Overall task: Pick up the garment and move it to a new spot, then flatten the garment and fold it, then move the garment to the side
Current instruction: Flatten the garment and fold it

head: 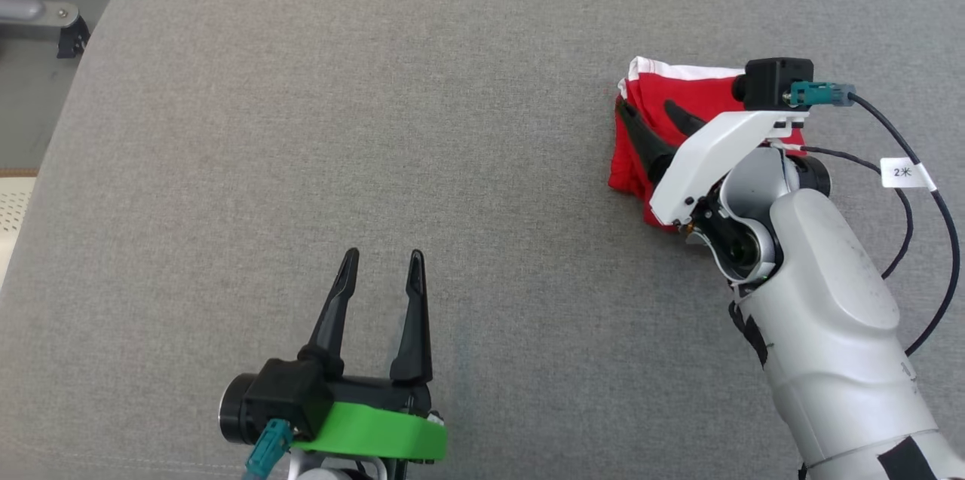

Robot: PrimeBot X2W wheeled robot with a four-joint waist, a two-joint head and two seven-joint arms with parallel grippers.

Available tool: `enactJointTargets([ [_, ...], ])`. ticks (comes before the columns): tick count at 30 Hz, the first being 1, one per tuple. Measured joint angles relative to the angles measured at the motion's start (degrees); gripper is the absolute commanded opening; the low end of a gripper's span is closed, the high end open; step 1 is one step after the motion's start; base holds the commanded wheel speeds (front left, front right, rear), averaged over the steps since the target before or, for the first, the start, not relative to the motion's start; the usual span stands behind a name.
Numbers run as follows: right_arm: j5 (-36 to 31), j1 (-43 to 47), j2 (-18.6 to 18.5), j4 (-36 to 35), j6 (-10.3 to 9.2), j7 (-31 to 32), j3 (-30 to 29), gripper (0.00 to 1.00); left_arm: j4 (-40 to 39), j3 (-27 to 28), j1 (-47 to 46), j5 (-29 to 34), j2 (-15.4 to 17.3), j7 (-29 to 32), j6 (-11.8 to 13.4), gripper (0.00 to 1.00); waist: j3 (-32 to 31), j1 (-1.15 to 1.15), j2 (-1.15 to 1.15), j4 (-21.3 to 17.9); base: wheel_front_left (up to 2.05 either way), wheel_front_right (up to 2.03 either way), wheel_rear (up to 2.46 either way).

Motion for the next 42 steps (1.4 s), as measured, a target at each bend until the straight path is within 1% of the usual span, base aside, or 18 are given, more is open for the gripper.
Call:
enactJointTargets([
  [4,4.4,3.6,0.1,-4.6,0.0,-1.8,2.6,1.0,0.3,1.1,0.3,0.1,0.0,0.0,0.0,1.0,-1.2,0.0,0.0,-0.7,0.0,0.0,0.0],
  [7,4.4,7.0,0.0,-9.4,0.0,-4.4,4.0,1.0,0.4,2.2,1.1,0.6,0.0,0.0,0.1,1.0,-2.2,0.0,0.0,-1.6,0.0,0.0,0.0],
  [10,0.2,10.7,-2.9,-14.2,0.01,-8.7,4.4,1.0,0.3,3.2,2.0,1.1,0.0,0.0,0.1,1.0,-3.2,0.0,0.0,-2.7,0.0,0.0,0.0],
  [13,-3.9,15.2,-5.5,-17.5,-0.01,-13.3,2.8,1.0,0.3,4.0,2.5,1.7,0.0,0.0,0.0,1.0,-4.4,0.0,0.0,-4.0,0.0,0.0,0.0],
  [16,-7.1,18.5,-6.8,-19.1,0.02,-17.2,1.3,1.0,0.1,4.7,3.5,2.1,0.0,0.0,-0.2,1.0,-5.5,0.0,0.0,-5.0,0.0,0.0,0.0],
  [21,-11.7,23.1,-9.1,-18.9,0.0,-22.3,-2.3,1.0,-0.4,6.2,5.7,3.2,0.0,0.0,-0.3,1.0,-7.5,0.0,0.0,-6.4,0.0,0.0,0.0],
  [22,-11.7,23.5,-9.1,-18.4,0.0,-22.6,-2.8,0.73,-0.6,6.4,5.8,3.4,0.0,0.0,-0.5,1.0,-7.8,0.0,0.0,-6.5,0.0,0.0,0.0],
  [23,-11.7,23.6,-9.1,-17.9,0.0,-22.7,-3.2,0.43,-0.7,6.5,5.9,3.5,0.0,0.0,-0.6,1.0,-8.0,0.0,0.0,-6.6,0.0,0.0,0.0],
  [24,-11.9,23.7,-9.5,-17.2,0.01,-22.8,-3.8,0.0,-0.9,6.5,6.0,3.5,0.0,0.0,-0.7,1.0,-8.0,0.0,0.0,-6.6,0.0,0.0,0.0],
  [27,-12.3,22.8,-10.4,-14.0,0.0,-22.1,-5.3,0.0,-1.1,6.4,6.0,3.5,0.0,0.0,-1.0,1.0,-7.6,0.0,0.0,-6.2,0.0,0.0,0.0],
  [29,-11.1,20.7,-9.7,-10.9,0.0,-20.8,-5.9,0.0,-1.3,6.0,5.7,3.5,0.0,0.0,-1.0,1.0,-6.9,0.0,0.0,-5.8,0.0,0.0,0.0],
  [34,-13.2,14.6,-9.8,-2.1,0.0,-19.7,-4.7,0.0,-1.2,4.3,4.2,2.8,0.0,0.0,-0.6,1.0,-4.6,0.0,0.0,-4.0,0.0,0.0,0.0],
  [36,-11.8,12.3,-8.3,2.2,0.01,-19.3,-4.5,0.0,-1.2,3.7,3.9,2.4,0.0,0.0,-0.5,1.0,-3.7,0.0,0.0,-3.2,0.0,0.0,0.0],
  [39,-12.2,9.4,-8.0,8.4,0.05,-20.0,-3.5,0.0,-1.1,2.8,3.0,2.3,0.0,0.0,-0.1,1.0,-2.3,0.0,0.0,-1.8,0.0,0.0,0.0],
  [42,-11.7,7.2,-7.4,12.7,0.02,-21.8,-2.7,0.0,-1.0,2.5,2.6,2.1,0.0,0.0,0.0,1.0,-1.2,0.0,0.0,-0.5,0.0,0.0,0.0],
])
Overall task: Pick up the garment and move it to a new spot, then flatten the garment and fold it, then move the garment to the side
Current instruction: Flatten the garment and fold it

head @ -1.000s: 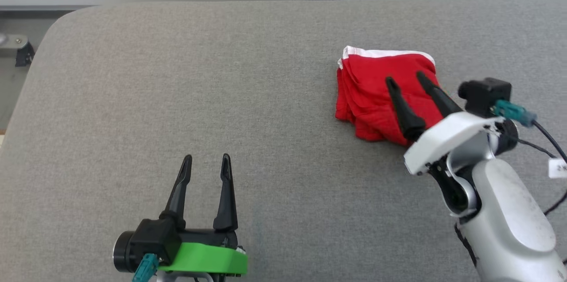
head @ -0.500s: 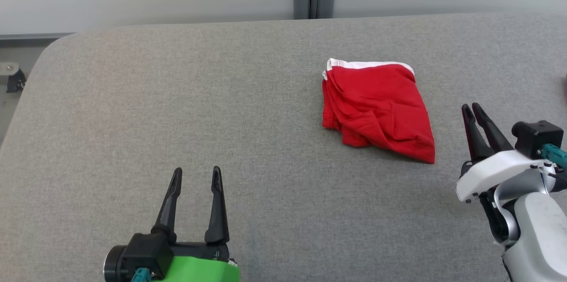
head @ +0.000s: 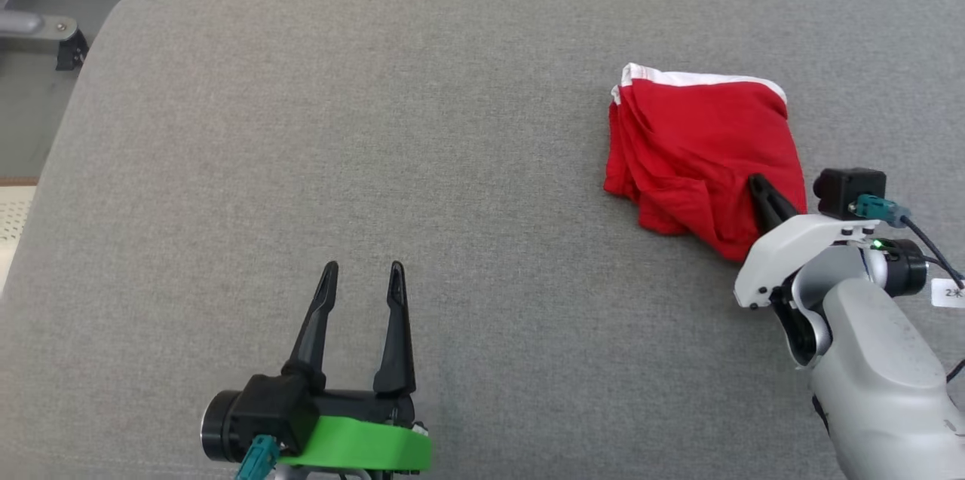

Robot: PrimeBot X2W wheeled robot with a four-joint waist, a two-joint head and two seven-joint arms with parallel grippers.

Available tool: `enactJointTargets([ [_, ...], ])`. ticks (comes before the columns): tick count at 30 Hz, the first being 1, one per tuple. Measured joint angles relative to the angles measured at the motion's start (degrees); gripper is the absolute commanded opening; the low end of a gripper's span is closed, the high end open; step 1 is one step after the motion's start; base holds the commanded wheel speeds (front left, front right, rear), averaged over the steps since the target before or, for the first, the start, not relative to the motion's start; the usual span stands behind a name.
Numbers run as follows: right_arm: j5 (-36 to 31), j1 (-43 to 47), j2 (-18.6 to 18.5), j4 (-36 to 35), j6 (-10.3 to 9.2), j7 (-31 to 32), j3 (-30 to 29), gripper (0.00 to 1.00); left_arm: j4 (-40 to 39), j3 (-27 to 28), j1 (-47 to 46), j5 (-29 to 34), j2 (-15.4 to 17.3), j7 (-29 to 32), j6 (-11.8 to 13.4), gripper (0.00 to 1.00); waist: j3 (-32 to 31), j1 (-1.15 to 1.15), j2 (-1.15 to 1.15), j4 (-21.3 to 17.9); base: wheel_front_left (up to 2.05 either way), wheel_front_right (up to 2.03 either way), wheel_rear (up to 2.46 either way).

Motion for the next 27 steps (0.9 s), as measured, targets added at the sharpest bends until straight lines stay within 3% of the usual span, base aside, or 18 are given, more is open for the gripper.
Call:
enactJointTargets([
  [6,1.5,-1.3,0.5,4.2,0.01,-4.0,4.7,0.0,0.4,0.1,-0.2,-0.2,0.0,0.0,0.4,1.0,0.8,0.0,0.0,1.3,0.0,0.0,0.0],
  [14,5.9,0.7,-0.7,0.9,0.01,-7.5,16.8,0.0,0.5,0.6,0.2,-0.2,0.0,0.0,0.7,1.0,-1.0,0.0,0.0,-0.1,0.0,0.0,0.0],
  [21,9.5,2.5,-1.2,-1.4,0.01,-6.3,27.0,0.0,0.8,0.9,0.9,-0.3,0.0,0.0,0.7,1.0,-2.5,0.0,0.0,-1.8,0.0,0.0,0.0],
  [27,11.3,3.1,-1.8,-3.5,0.02,-8.2,28.1,0.0,1.1,3.2,1.5,0.0,0.0,0.0,0.7,1.0,-4.5,0.0,0.0,-2.8,0.0,0.0,0.0],
])
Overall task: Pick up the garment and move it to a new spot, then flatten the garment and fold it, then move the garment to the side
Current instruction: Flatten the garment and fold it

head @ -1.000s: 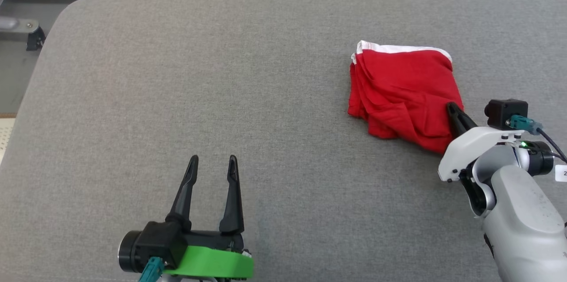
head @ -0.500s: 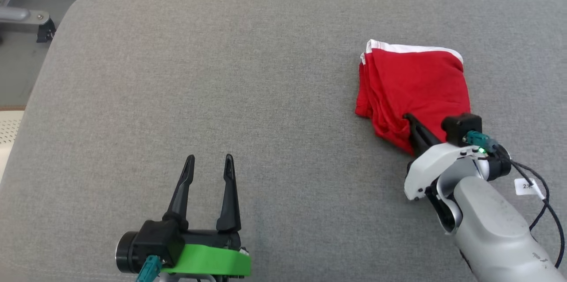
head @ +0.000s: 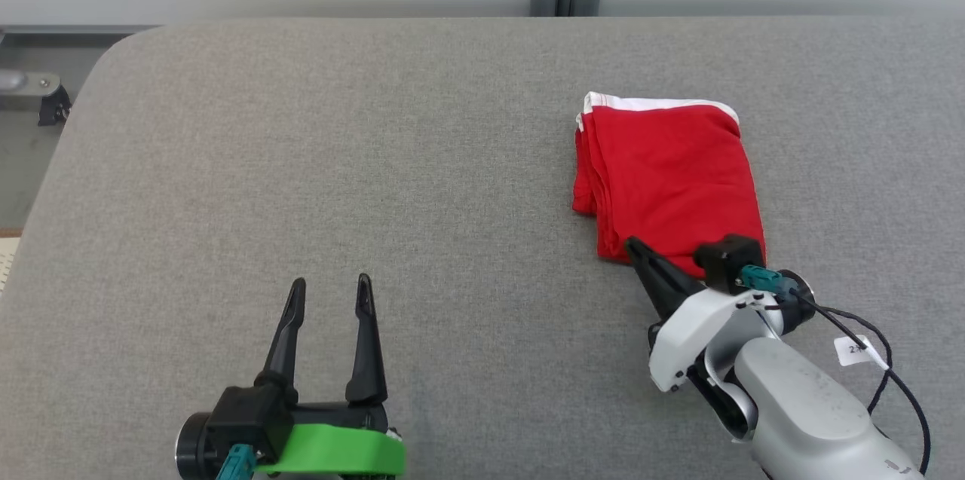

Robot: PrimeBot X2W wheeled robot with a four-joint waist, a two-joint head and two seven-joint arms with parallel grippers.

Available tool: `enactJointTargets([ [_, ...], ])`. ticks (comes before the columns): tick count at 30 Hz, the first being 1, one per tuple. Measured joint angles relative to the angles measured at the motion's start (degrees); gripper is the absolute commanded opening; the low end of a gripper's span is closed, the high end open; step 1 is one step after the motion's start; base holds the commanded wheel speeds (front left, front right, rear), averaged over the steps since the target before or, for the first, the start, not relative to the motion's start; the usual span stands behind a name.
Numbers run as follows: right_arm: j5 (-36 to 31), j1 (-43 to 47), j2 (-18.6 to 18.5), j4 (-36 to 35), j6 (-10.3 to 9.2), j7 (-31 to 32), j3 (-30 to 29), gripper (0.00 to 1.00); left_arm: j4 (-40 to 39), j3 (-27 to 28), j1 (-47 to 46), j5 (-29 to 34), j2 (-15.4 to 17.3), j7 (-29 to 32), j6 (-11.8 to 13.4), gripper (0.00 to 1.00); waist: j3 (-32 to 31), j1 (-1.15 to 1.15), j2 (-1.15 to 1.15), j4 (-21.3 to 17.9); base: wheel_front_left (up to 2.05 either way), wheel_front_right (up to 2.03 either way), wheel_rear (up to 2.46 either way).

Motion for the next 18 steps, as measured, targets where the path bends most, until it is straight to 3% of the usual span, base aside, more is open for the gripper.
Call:
enactJointTargets([
  [2,-0.1,0.7,-0.8,-1.4,0.0,-0.7,-1.2,0.0,0.4,0.9,0.7,0.4,0.0,0.0,-0.1,1.0,-0.9,0.0,0.0,-0.3,0.0,0.0,0.0],
  [5,-1.5,2.9,-2.2,-4.0,-0.01,-1.4,-4.6,0.31,0.8,2.7,2.2,1.0,0.0,0.0,-0.5,1.0,-2.4,0.0,0.0,-0.7,0.0,0.0,0.0],
  [6,-2.5,3.8,-2.7,-5.4,0.0,-1.4,-6.0,0.47,1.1,3.5,2.9,1.2,0.0,0.0,-0.8,1.0,-3.0,0.0,0.0,-0.8,0.0,0.0,0.0],
  [8,-4.3,5.8,-3.4,-8.4,-0.01,-1.6,-9.8,0.99,1.4,4.9,4.1,1.5,0.0,0.0,-1.3,1.0,-4.1,0.0,0.0,-1.2,0.0,0.0,0.0],
  [18,-10.5,21.2,-4.8,-25.0,-0.01,-1.7,-25.0,1.0,3.3,8.7,8.0,3.1,0.0,0.0,-3.6,1.0,-7.9,0.0,0.0,-2.7,0.0,0.0,0.0],
])
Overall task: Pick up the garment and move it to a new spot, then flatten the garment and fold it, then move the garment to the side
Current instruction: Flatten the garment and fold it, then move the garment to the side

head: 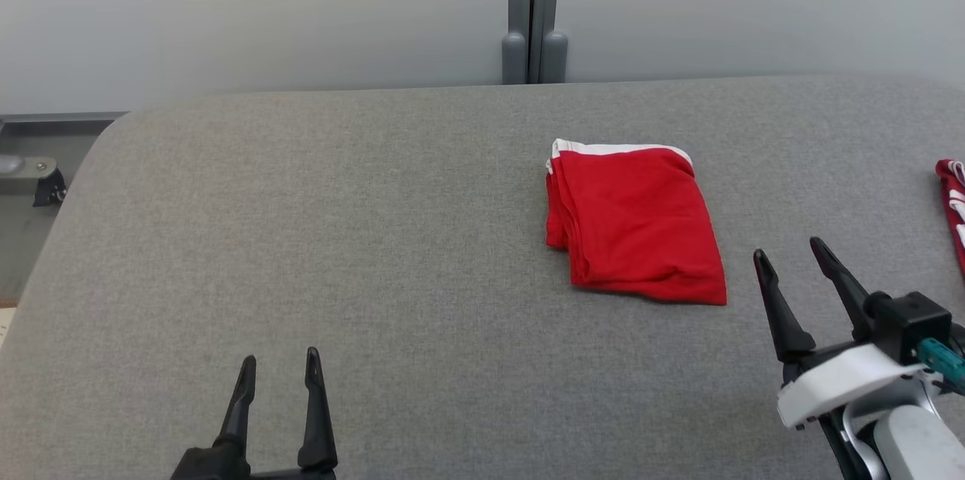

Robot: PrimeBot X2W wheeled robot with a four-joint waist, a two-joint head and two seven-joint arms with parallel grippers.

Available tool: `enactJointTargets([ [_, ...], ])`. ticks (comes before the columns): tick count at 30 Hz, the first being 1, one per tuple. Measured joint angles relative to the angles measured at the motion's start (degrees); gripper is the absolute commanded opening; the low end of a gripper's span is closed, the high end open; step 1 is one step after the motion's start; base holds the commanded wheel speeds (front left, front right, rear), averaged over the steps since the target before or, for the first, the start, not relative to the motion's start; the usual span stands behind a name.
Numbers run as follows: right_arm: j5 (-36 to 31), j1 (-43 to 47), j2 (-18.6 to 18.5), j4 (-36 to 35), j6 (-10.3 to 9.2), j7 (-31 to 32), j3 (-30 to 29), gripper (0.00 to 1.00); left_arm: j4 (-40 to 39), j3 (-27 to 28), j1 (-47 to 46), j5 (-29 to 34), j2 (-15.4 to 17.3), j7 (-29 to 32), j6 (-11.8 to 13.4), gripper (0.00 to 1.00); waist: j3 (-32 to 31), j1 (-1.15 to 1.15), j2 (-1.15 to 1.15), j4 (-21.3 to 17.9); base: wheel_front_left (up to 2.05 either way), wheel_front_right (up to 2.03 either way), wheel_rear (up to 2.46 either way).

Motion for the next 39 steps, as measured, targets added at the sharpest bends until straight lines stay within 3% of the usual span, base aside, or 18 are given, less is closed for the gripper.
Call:
enactJointTargets([
  [12,-2.7,9.4,3.0,-4.7,0.0,0.0,-7.5,1.0,0.0,-0.9,2.7,-0.1,0.0,0.0,-0.6,1.0,-2.0,0.0,0.0,-0.1,0.0,0.0,0.0],
  [26,-2.8,9.8,4.4,-3.8,0.0,0.0,-8.3,1.0,-0.8,-0.6,2.8,0.5,0.0,0.0,-0.5,1.0,-1.6,0.0,0.0,0.6,0.0,0.0,0.0],
  [32,1.7,6.9,6.2,-2.2,-0.02,0.1,-9.6,1.0,-1.0,-1.1,2.6,0.6,0.0,0.0,-0.7,1.0,-0.4,0.0,0.0,0.7,0.0,0.0,0.0],
  [39,6.4,-6.0,4.9,1.8,-0.02,16.7,-11.0,1.0,-1.0,-3.3,-0.2,0.4,0.0,0.0,-0.7,1.0,2.9,0.0,0.0,1.2,0.0,0.0,0.0],
])
